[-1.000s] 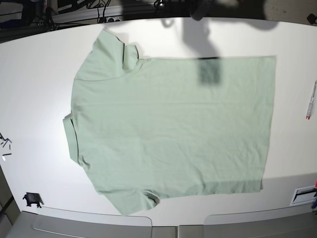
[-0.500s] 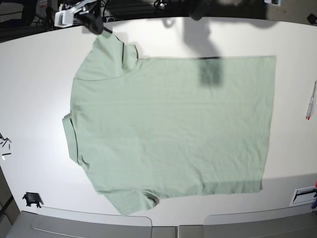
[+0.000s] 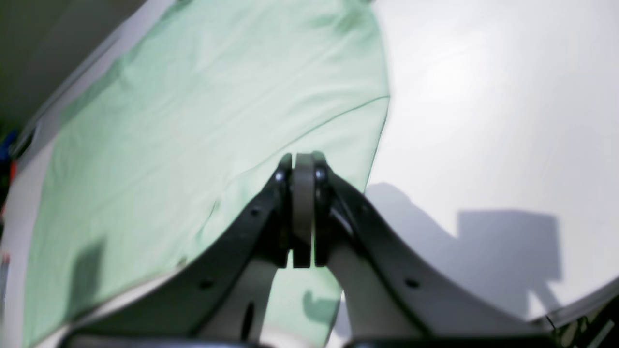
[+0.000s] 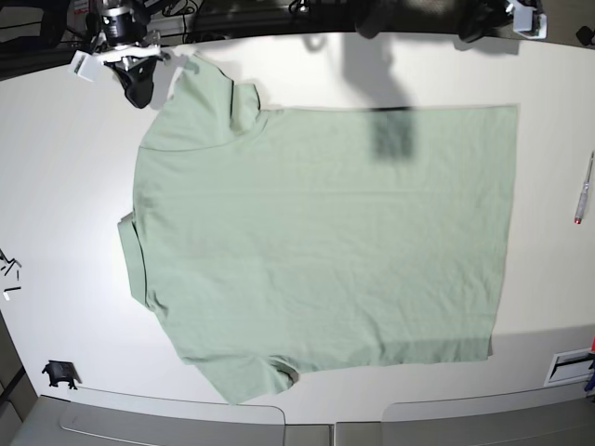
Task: Fold the T-shirt properly
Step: 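Move right gripper to the green shirt's shoulder corner and grasp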
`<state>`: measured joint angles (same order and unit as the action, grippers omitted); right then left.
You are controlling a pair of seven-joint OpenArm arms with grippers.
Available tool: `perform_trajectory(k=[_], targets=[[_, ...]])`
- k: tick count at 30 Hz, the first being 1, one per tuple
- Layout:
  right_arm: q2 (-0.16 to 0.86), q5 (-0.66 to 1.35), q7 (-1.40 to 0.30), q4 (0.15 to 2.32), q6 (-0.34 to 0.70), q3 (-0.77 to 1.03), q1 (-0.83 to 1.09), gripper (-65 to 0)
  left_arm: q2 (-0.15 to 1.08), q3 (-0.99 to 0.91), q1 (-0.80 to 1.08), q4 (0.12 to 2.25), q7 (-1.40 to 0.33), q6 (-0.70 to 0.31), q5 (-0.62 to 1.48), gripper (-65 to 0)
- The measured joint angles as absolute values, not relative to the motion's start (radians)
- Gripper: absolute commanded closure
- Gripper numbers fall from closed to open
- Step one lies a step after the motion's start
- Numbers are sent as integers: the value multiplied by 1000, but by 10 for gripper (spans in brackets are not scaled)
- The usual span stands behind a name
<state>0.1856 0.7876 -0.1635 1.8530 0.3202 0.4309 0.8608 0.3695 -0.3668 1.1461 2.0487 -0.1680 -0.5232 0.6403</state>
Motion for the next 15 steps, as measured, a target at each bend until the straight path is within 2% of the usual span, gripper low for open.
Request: perform_trajectory(k=[2, 4, 6, 7, 10, 13, 15], targets=[[158, 786, -174, 1832, 308, 462, 819, 0, 357, -369, 1135, 2049, -211, -517, 640, 0], [141, 780, -212, 1831, 308, 495, 794, -150, 350, -369, 1129, 2049, -241, -517, 640, -11], [133, 781, -215, 1831, 307, 521, 781, -295, 346, -368, 1126, 2049, -263, -517, 640, -111], [133, 782, -215, 1831, 306, 528, 778, -333, 344, -368, 1127, 2049, -263, -521, 640, -159], [133, 779, -207, 1831, 305, 533, 762, -343, 344, -369, 1125, 2049, -263, -521, 640, -258], [130, 731, -215, 1831, 303, 531, 731, -342, 344, -369, 1107, 2049, -264, -520, 640, -272], [130, 730, -255, 1830, 263, 546, 695, -342, 344, -369, 1095, 2049, -290, -521, 640, -272]])
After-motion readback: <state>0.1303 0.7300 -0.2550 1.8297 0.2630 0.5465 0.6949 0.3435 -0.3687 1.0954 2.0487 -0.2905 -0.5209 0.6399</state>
